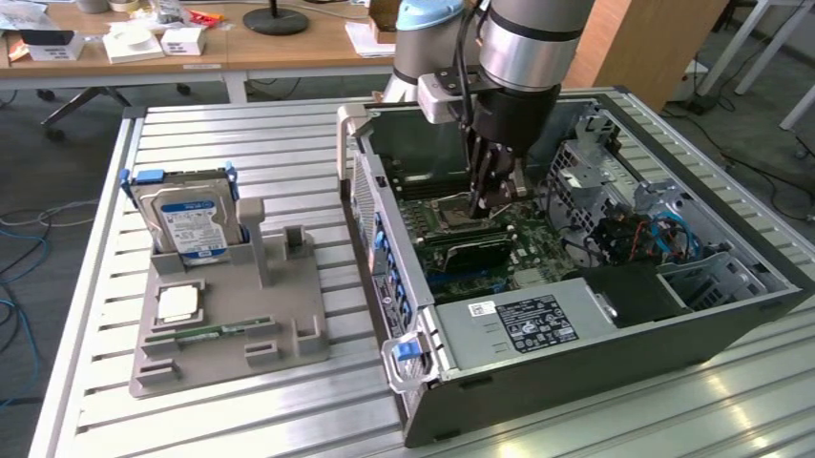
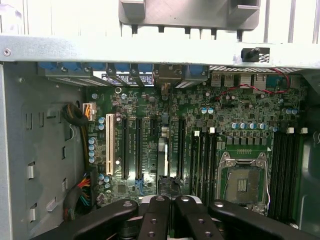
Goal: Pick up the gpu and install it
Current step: 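Press down on the gpu until it lock into place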
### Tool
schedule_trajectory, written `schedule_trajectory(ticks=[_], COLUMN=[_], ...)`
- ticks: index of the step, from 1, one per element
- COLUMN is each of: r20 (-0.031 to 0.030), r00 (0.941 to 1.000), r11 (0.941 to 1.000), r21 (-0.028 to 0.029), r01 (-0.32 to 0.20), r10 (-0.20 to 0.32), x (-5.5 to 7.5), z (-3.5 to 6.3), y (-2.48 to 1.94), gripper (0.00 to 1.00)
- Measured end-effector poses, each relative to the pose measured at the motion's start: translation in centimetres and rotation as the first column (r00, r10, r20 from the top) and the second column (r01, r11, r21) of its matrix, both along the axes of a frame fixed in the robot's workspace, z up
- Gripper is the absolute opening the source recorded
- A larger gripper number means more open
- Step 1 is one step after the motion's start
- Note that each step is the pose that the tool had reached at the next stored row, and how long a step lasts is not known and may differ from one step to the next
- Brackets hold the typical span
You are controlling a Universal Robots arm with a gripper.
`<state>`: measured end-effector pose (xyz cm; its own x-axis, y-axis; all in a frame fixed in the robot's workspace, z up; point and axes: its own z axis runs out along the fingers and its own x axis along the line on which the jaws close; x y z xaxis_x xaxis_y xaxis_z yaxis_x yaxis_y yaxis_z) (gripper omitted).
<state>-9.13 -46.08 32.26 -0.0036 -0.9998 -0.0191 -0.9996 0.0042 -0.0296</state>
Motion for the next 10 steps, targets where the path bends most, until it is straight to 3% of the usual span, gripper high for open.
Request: schedule_trajectory(ticks=[10], r20=[0.0], r00=[1.0], r11=[1.0], r21=[0.0001], r01=[0.0], r10=[0.0], x=[0.0], z=[-0.28], y=[0.0], gripper=[0.1])
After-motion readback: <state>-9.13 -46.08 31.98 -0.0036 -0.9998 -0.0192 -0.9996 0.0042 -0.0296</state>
